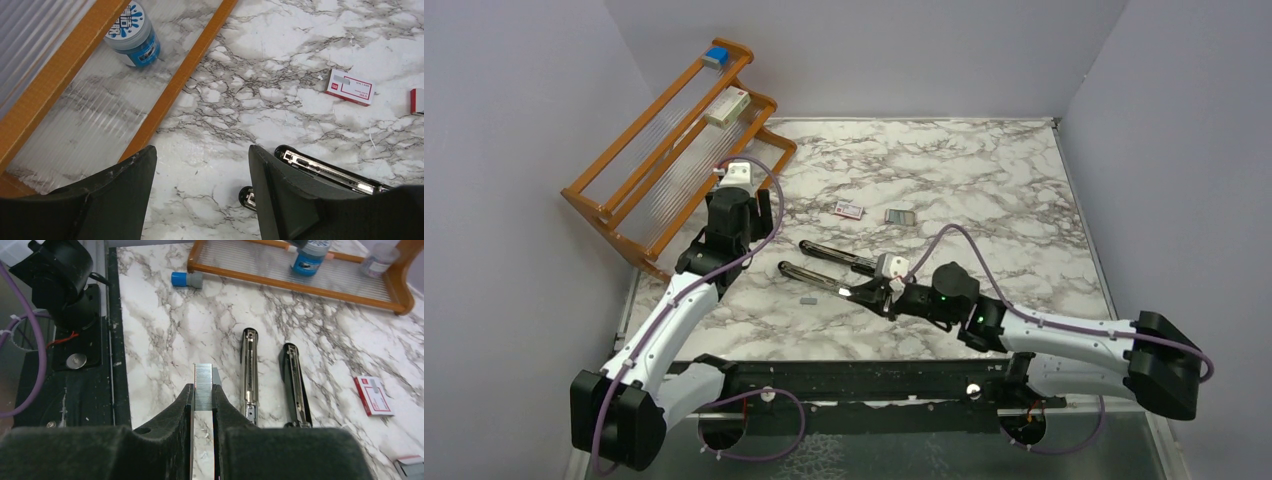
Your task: Load the staples into the stapler
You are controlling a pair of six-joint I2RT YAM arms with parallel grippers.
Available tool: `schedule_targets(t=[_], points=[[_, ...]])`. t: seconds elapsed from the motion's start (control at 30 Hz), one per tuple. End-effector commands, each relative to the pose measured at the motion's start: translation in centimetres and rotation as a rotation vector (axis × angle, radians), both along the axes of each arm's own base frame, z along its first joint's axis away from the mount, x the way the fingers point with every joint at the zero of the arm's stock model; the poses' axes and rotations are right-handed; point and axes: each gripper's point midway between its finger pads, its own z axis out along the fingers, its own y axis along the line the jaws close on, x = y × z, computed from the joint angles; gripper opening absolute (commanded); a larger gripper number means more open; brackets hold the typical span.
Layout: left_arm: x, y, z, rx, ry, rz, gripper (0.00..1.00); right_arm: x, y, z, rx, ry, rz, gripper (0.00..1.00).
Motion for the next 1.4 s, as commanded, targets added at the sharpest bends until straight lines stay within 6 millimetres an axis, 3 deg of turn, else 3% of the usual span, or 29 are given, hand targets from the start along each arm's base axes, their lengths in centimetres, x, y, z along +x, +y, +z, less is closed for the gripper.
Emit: schedule_targets(t=[0.0, 0.37, 0.63, 0.87, 1.1, 1.23, 1.37], points=[[-0.1, 0.6, 0.2, -0.017, -0.025, 0.041, 0.71, 0.9, -2.8, -0.3, -0.041, 0.034, -0.135, 0.01], [0.4, -1.4, 0.3, -0.114, -0.027, -0.015, 0.7, 0.9, -7.2, 3.1, 0.006, 0.036, -0.263, 0.01], [0.2, -3.3, 1.1, -0.256, -0.036, -0.04, 0.69, 2.0, -7.6, 1.3, -0.104, -0.002, -0.304, 0.01], [0.9, -5.3, 0.1, -0.245, 0.034, -0.148, 0.69, 3.2, -7.4, -0.9, -0.126, 0.044, -0.34, 0.01], [3.7, -5.8, -0.8, -0.188, 0.066, -0.178, 0.7, 7.6, -9.3, -2.5, -0.125, 0.283, -0.431, 0.01], [6.2, -6.3, -0.5, -0.172, 0.085, -0.216, 0.7, 10.6, -10.1, -1.2, -0.104, 0.193, -0.461, 0.01], [8.8, -5.4, -1.1, -0.124, 0.115, -0.194, 0.7, 12.5, -9.1, -1.8, -0.184, 0.148, -0.314, 0.01]])
